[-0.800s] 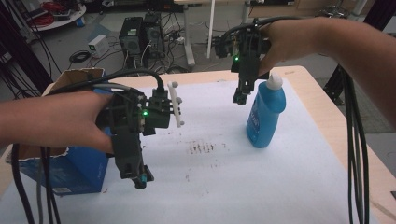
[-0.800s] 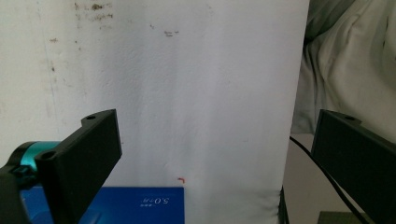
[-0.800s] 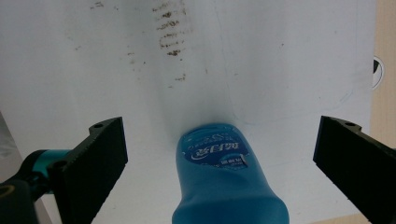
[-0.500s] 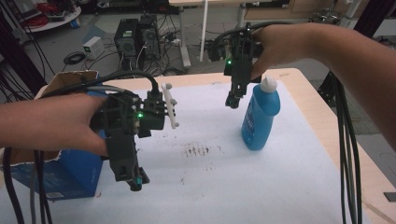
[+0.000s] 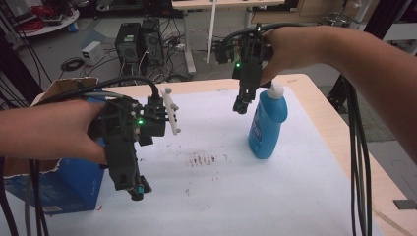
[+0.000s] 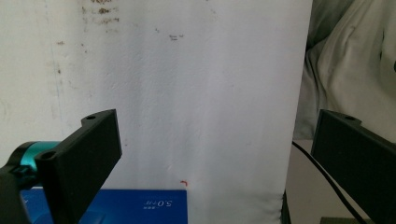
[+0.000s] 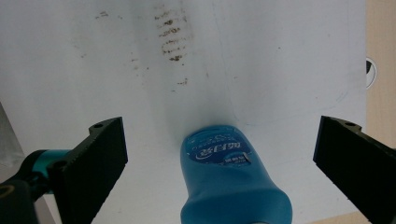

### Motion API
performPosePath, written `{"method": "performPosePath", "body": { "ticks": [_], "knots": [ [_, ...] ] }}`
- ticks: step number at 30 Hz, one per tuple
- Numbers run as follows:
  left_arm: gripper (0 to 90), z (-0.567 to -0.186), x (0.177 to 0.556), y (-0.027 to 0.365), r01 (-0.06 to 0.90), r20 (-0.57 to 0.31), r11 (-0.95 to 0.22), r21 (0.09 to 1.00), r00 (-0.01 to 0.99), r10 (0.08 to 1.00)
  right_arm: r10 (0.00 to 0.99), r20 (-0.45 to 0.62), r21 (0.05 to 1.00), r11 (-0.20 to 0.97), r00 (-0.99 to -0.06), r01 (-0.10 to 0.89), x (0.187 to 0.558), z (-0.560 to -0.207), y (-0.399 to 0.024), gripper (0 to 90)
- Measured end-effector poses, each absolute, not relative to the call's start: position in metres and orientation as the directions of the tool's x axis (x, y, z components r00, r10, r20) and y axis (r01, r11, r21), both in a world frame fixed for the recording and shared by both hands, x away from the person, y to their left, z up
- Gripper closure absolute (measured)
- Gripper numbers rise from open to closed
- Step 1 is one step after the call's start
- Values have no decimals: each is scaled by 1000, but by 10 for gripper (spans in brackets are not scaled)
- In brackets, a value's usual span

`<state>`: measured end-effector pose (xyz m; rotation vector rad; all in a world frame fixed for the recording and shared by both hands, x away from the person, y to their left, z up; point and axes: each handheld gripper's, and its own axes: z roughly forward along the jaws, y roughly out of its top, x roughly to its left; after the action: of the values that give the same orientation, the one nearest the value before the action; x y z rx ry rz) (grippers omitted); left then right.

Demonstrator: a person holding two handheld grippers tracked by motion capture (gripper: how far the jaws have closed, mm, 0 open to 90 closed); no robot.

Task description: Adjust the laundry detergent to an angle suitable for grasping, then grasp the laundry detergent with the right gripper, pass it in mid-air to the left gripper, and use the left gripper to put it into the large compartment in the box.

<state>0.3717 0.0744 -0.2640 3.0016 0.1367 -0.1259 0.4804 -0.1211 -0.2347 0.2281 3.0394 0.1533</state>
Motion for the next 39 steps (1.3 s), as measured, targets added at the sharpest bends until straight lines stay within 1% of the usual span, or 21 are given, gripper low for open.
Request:
{"method": "performPosePath", "body": {
  "ticks": [4,9,14,20,22,25,29,33,35,39],
  "knots": [
    [17,-261,369,77,115,-77,-985,129,991,105,142,-84,107,985,-986,133,476,-231,-124,22],
    [17,-259,366,77,118,-76,-985,123,991,110,139,-79,104,986,-987,131,472,-231,-125,22],
    [17,-258,367,77,135,-70,-982,134,990,126,125,-84,99,988,-989,117,468,-231,-124,21],
    [17,-255,364,82,150,-64,-979,140,988,142,140,-94,106,986,-986,130,464,-226,-126,22],
    [17,-254,364,82,151,-63,-978,142,988,144,174,-100,112,980,-980,162,461,-223,-130,22],
    [17,-254,364,82,149,-61,-978,144,988,142,232,-81,136,966,-969,220,460,-221,-135,22],
    [17,-254,364,82,142,-63,-979,145,989,134,292,-67,124,951,-954,282,459,-220,-138,22],
    [17,-254,365,82,140,-65,-978,154,989,131,325,-61,120,941,-944,316,456,-219,-137,22],
    [17,-255,365,82,136,-68,-979,153,990,127,319,-67,123,943,-945,310,456,-218,-137,22],
    [17,-255,366,82,128,-68,-980,153,991,119,410,-79,97,910,-909,403,453,-215,-140,22]
  ]
}}
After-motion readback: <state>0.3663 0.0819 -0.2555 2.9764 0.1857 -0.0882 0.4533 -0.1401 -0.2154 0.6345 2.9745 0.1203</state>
